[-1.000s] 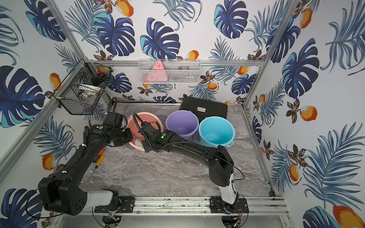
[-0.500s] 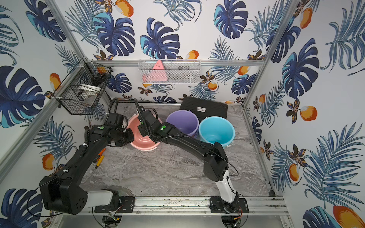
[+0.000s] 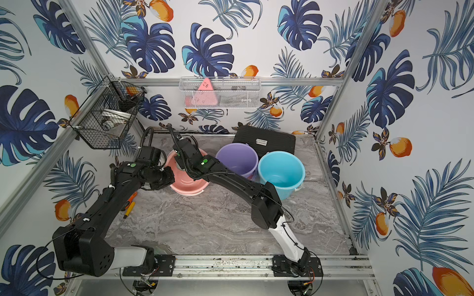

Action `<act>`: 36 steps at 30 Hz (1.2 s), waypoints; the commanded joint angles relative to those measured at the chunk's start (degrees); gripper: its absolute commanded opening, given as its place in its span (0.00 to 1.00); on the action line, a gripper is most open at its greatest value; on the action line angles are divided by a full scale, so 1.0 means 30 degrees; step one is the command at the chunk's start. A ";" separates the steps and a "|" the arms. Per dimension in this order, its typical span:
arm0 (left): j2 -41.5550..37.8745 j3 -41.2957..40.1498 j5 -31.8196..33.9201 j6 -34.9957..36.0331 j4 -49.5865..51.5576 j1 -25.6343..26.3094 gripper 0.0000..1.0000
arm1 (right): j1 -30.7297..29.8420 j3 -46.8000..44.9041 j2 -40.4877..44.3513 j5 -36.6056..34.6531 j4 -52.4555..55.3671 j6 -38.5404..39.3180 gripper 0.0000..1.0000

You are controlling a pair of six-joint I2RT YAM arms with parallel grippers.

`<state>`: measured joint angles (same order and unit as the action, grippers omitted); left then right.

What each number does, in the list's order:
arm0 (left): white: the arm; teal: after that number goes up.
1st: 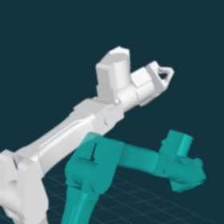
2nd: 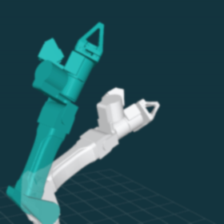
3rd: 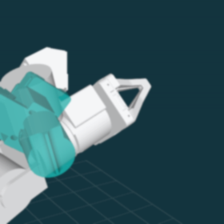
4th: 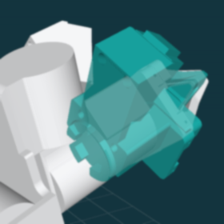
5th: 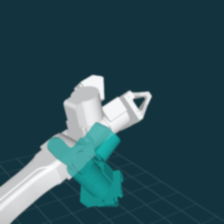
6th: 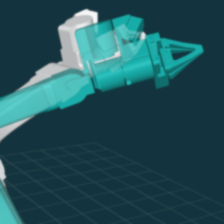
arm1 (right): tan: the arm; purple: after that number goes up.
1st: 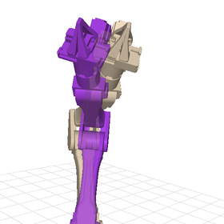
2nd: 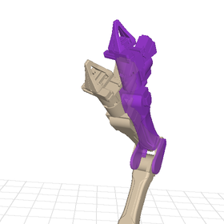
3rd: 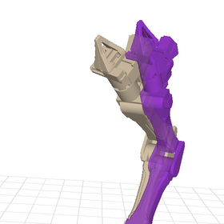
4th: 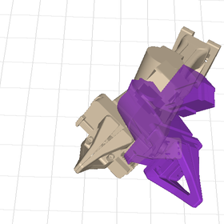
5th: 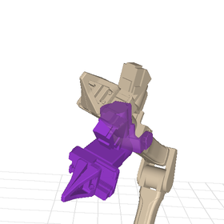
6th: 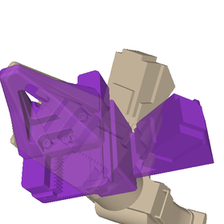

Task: Wipe the inside of the bucket with a cloth
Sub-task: Wipe the dirt from the inside of the bucket.

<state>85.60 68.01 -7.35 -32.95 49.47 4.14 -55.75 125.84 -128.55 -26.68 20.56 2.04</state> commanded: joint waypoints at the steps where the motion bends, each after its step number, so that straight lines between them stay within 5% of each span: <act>1: -0.0174 -0.0028 -0.0235 0.0393 -0.0440 0.0033 0.00 | 0.0233 -0.1091 0.0695 -0.3112 -0.0331 0.0758 0.00; 12: -0.0401 0.0246 0.1582 -0.0127 -0.0432 0.0026 0.00 | 0.0242 -0.2699 0.1853 -0.6342 0.2858 0.0220 0.00; 24: -0.0089 0.0400 0.1230 -0.0589 -0.0933 0.0055 0.00 | -0.0301 -0.3767 0.2965 -0.3031 0.6348 -0.2910 0.00; 36: -0.0526 0.0534 0.1221 -0.0472 -0.0664 0.0055 0.00 | -0.1312 -0.2091 0.0950 -0.3759 0.6860 -0.3811 0.00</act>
<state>84.53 68.73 -4.08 -34.39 49.80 4.27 -59.77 119.37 -125.29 -35.75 39.88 -7.97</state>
